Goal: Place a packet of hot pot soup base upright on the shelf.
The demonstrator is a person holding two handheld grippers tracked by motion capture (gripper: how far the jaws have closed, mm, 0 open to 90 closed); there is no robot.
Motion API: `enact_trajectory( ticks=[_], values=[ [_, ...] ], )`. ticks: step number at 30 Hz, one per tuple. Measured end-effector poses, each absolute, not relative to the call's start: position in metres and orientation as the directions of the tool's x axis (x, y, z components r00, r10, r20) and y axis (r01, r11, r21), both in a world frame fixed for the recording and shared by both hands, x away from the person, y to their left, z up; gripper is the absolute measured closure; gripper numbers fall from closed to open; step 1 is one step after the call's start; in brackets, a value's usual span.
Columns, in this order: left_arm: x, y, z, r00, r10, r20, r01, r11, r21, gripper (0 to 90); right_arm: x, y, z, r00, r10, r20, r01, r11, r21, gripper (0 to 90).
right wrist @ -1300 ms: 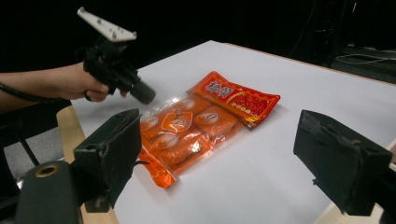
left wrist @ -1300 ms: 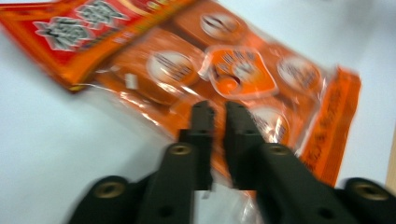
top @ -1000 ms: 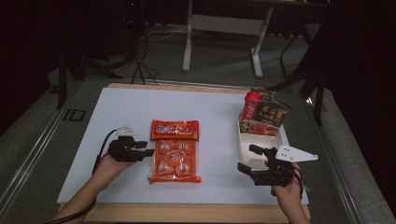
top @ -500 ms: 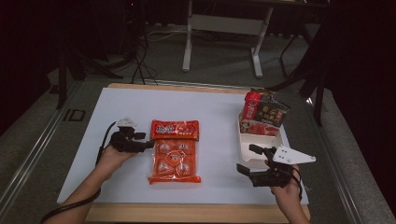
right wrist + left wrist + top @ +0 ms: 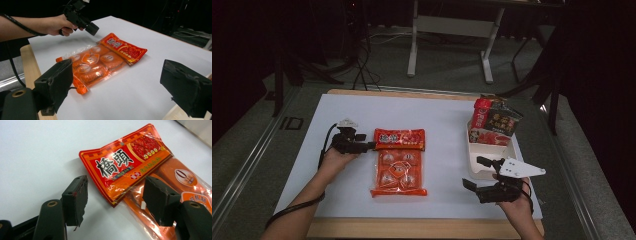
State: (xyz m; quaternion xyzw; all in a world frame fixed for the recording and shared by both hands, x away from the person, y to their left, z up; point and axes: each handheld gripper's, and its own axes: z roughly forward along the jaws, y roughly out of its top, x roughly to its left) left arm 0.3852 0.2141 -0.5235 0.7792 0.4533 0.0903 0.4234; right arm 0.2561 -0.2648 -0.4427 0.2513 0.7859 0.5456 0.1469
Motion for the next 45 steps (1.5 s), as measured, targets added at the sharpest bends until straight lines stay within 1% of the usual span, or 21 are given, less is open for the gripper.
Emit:
enact_trajectory(
  ticks=[4,8,11,18,21,23,25,32,40,42,45],
  values=[
    [0.391,0.213,-0.529,0.560,0.788,-0.257,0.646,-0.220,0.731,37.5,0.256,-0.265,-0.444,-0.834,0.549,0.060,0.238,0.258,0.936,10.5],
    [0.399,0.212,-0.534,0.554,0.796,-0.242,0.652,-0.234,0.721,38.5,0.256,-0.261,-0.446,-0.833,0.553,0.034,0.230,0.289,0.929,10.5],
    [0.405,0.210,-0.538,0.549,0.795,-0.256,0.665,-0.230,0.711,40.2,0.255,-0.257,-0.447,-0.839,0.544,0.021,0.225,0.310,0.924,10.6],
    [0.415,0.205,-0.549,0.555,0.781,-0.288,0.687,-0.234,0.688,48.3,0.254,-0.256,-0.447,-0.842,0.538,0.020,0.228,0.322,0.919,10.9],
    [0.417,0.201,-0.552,0.564,0.772,-0.294,0.689,-0.242,0.683,50.3,0.254,-0.257,-0.447,-0.843,0.538,0.021,0.226,0.319,0.921,10.9],
    [0.419,0.199,-0.552,0.567,0.760,-0.318,0.695,-0.234,0.680,53.0,0.254,-0.258,-0.447,-0.841,0.540,0.024,0.228,0.314,0.922,10.9],
    [0.420,0.197,-0.552,0.574,0.753,-0.323,0.695,-0.239,0.679,53.4,0.254,-0.258,-0.447,-0.842,0.538,0.022,0.227,0.317,0.921,10.9],
    [0.424,0.191,-0.552,0.582,0.734,-0.350,0.706,-0.242,0.665,60.7,0.254,-0.258,-0.448,-0.844,0.535,0.028,0.231,0.317,0.920,10.9],
    [0.425,0.181,-0.551,0.601,0.716,-0.353,0.706,-0.270,0.655,71.7,0.255,-0.258,-0.448,-0.845,0.534,0.037,0.239,0.315,0.919,10.9],
    [0.425,0.179,-0.550,0.611,0.712,-0.347,0.703,-0.285,0.651,78.2,0.255,-0.258,-0.448,-0.844,0.535,0.036,0.239,0.316,0.918,11.0],
    [0.423,0.175,-0.548,0.618,0.717,-0.323,0.696,-0.307,0.648,84.4,0.256,-0.257,-0.449,-0.845,0.534,0.036,0.241,0.319,0.917,11.0]
  ],
)
